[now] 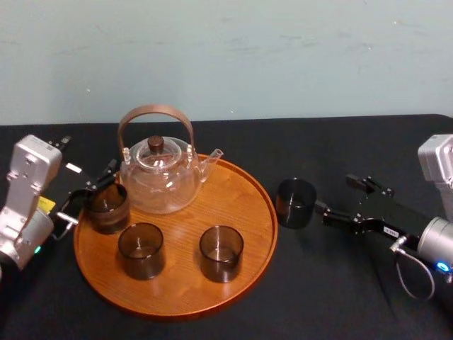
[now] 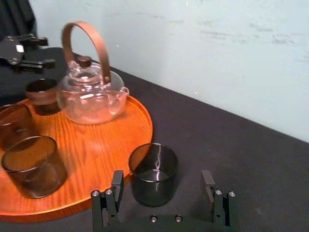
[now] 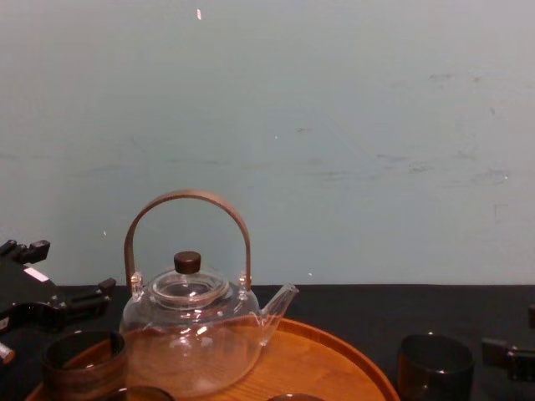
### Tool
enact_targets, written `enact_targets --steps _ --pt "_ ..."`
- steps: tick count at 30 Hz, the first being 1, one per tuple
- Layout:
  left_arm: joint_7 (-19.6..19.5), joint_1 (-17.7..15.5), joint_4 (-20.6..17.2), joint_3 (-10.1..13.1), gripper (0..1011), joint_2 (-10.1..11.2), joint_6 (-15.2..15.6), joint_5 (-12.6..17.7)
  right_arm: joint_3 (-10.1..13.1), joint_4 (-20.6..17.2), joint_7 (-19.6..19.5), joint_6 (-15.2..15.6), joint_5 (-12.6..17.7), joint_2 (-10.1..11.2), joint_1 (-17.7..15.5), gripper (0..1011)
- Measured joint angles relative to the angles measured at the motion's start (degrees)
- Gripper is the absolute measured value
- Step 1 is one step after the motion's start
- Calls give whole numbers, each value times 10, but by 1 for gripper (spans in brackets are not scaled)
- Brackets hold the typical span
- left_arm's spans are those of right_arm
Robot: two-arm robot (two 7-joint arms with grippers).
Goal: Pick up the glass from the table and place it on the tray.
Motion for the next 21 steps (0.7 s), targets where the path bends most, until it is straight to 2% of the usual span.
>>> enact_targets --steps 9,21 --pt "0 0 0 0 1001 0 0 0 -7 29 -5 29 -20 -23 24 1002" --pt "0 0 0 0 1001 0 0 0 -27 63 18 39 -46 -39 56 1002"
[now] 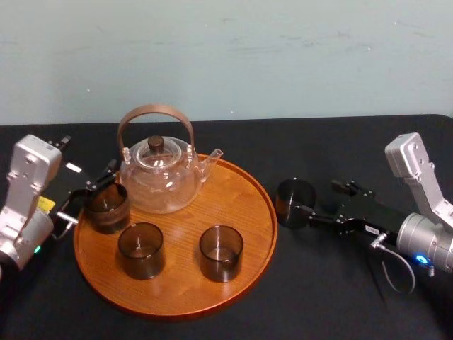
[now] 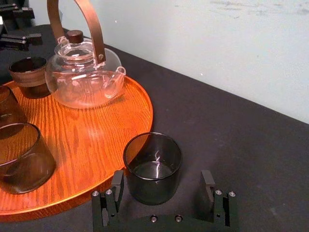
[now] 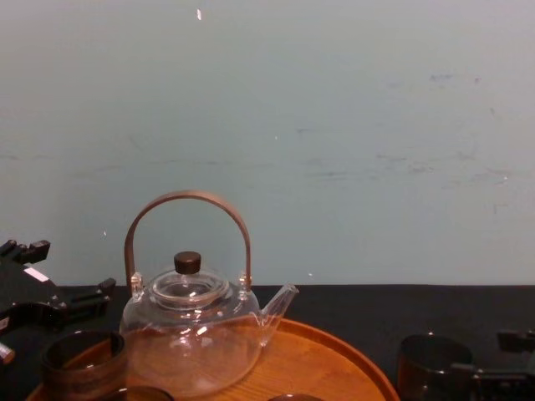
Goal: Pick up the glass from the table and place it on the tray.
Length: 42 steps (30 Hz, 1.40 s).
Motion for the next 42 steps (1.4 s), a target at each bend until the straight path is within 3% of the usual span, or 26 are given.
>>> enact_targets --steps 14,42 --pt "0 0 0 0 1001 0 0 0 -15 38 15 3 -14 -22 33 1002" --pt "0 0 0 0 1001 0 0 0 -37 76 23 6 -34 -51 75 1002"
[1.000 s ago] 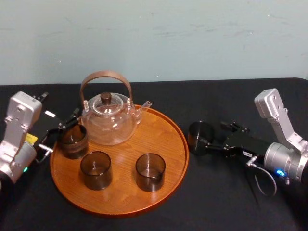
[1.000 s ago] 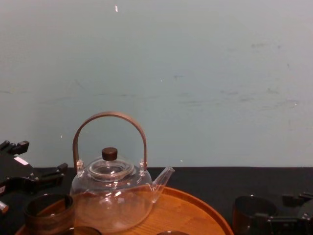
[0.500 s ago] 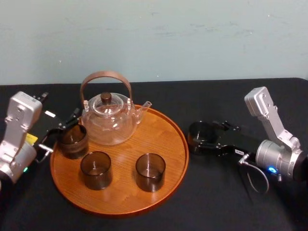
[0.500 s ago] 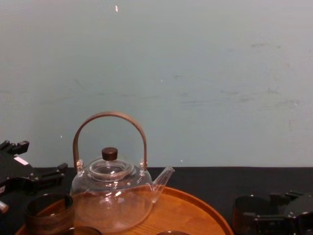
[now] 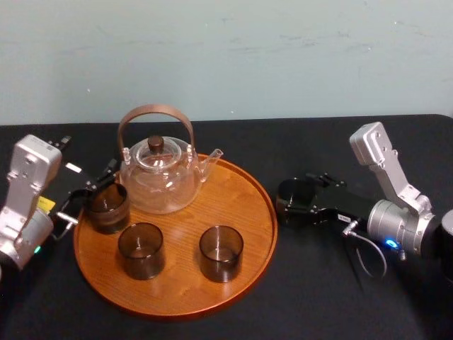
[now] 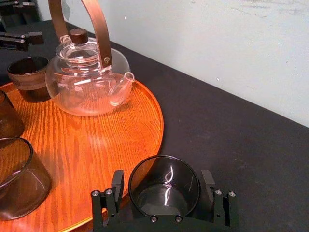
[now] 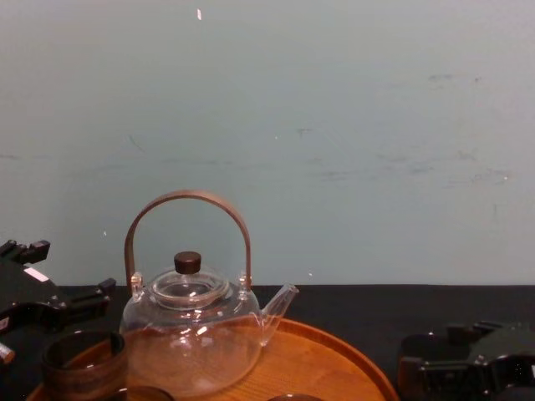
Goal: Pick up the glass from the table and place it on the tray.
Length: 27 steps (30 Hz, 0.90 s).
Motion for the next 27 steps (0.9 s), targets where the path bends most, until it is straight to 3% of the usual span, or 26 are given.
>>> enact_targets --steps 14,20,27 --pt "0 0 0 0 1001 0 0 0 -4 2 -3 2 -6 -1 3 1002" --pt "0 0 0 0 1001 0 0 0 -3 1 -3 1 -5 -1 2 899" --pt "0 0 0 0 1001 0 0 0 -2 1 -3 1 -4 -1 2 889"
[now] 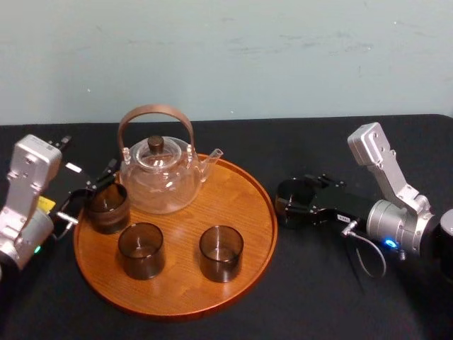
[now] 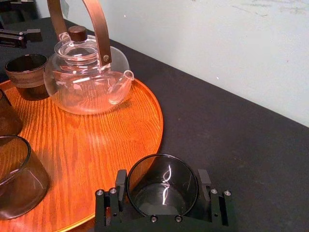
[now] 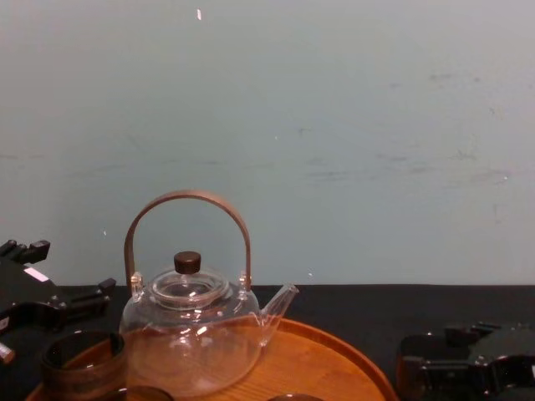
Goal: Pick up the glass from the table and place it on the tray.
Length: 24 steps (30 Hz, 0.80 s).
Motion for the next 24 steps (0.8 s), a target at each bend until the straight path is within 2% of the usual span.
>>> enact_targets --steps 11,19,24 --pt "0 0 0 0 1001 0 0 0 1 -1 0 0 1 0 -1 889" --pt "0 0 0 0 1001 0 0 0 22 -28 5 -3 25 10 -18 889" --pt "0 0 0 0 1001 0 0 0 37 -55 6 -7 39 24 -27 889"
